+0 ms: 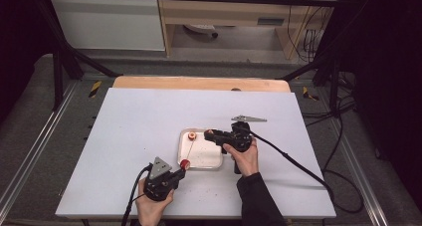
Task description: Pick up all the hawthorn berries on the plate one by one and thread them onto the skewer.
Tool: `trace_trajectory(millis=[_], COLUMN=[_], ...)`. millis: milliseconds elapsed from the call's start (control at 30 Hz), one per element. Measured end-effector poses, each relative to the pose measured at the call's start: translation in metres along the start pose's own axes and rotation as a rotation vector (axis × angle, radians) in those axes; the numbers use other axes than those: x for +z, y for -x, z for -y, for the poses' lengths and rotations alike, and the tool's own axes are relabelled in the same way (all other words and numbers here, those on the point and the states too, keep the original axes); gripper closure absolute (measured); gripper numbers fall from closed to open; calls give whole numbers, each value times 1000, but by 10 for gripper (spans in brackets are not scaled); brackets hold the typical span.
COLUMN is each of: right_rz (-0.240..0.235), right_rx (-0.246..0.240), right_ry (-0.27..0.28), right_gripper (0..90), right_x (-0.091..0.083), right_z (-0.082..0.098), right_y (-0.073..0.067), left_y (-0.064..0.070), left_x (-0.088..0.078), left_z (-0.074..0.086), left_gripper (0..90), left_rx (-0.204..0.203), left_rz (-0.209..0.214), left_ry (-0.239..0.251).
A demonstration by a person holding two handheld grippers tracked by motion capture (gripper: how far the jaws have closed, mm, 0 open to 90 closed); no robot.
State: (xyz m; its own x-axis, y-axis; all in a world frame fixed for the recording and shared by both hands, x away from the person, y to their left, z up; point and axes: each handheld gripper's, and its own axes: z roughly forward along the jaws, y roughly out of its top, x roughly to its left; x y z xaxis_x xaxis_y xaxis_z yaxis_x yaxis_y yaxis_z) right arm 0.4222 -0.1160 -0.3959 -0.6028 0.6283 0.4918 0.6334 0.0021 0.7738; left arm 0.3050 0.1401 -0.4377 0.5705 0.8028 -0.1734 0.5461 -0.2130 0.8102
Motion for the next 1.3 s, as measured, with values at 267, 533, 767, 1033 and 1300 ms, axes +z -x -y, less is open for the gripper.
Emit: trace_trajectory(millis=[267, 533, 767, 1033, 1300], right_rz=[-7, -20, -31, -76, -89], right_rx=[69, 104, 128, 177, 192], right_ry=[93, 164, 220, 294, 324], right_gripper=[605, 605, 605, 606, 606], right_x=[-1, -2, -6, -5, -7], right_z=[7, 7, 5, 9, 11], right_y=[-4, -6, -7, -10, -14], left_y=[6, 12, 20, 27, 31], left_x=[4, 9, 12, 20, 26], left_z=[1, 1, 1, -5, -10], left_gripper=[881, 880, 881, 881, 881], left_rx=[-6, 6, 10, -22, -56], left_rz=[-16, -20, -10, -3, 11], left_ry=[2, 4, 19, 38, 68])
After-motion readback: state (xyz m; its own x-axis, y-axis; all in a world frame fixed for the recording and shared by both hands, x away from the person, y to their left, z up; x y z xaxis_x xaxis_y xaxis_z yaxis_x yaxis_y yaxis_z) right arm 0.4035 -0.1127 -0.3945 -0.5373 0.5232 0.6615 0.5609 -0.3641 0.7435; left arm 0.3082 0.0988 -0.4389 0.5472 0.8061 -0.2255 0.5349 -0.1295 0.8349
